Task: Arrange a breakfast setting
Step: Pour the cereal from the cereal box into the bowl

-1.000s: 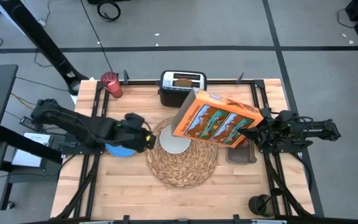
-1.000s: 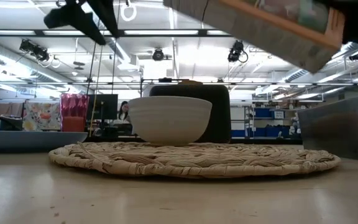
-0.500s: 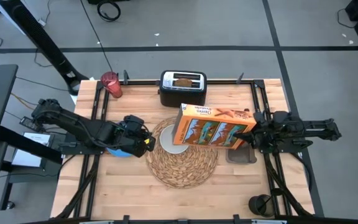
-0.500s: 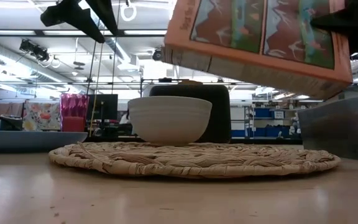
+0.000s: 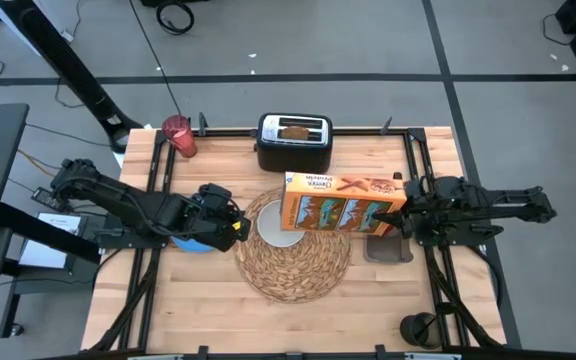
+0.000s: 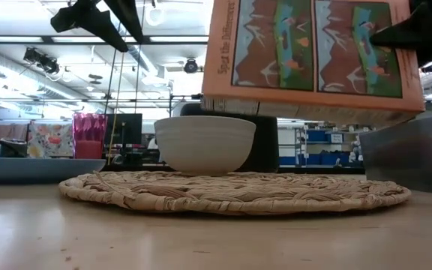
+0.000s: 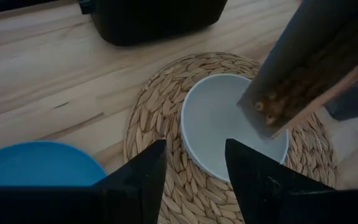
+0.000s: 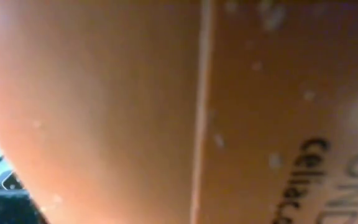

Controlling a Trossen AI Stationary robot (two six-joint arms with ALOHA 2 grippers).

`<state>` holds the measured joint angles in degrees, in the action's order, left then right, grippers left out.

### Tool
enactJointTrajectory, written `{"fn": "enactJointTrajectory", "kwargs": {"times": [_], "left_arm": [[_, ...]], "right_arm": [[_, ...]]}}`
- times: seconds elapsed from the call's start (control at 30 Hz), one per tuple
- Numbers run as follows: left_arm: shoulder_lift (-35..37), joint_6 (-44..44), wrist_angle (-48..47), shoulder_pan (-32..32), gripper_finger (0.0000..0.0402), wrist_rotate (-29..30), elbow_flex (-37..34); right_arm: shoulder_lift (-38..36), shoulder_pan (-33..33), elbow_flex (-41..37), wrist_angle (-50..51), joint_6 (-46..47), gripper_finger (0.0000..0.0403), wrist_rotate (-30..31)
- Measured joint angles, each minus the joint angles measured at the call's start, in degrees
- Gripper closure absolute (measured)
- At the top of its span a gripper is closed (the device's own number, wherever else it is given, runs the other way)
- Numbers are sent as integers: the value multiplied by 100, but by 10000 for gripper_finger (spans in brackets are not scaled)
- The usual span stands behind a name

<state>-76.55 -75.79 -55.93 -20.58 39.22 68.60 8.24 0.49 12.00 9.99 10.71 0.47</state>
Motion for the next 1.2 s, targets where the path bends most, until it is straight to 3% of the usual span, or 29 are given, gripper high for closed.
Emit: {"fn": "enactJointTrajectory", "kwargs": {"times": [0.53, 1.2], "left_arm": [[0, 285, -51, 0, 230, 2, 0], [0, 576, -2, 0, 230, -15, 0]], "right_arm": [[971, 0, 780, 496, -184, 126, -11], [1598, 0, 1790, 1456, -572, 126, -57]]}}
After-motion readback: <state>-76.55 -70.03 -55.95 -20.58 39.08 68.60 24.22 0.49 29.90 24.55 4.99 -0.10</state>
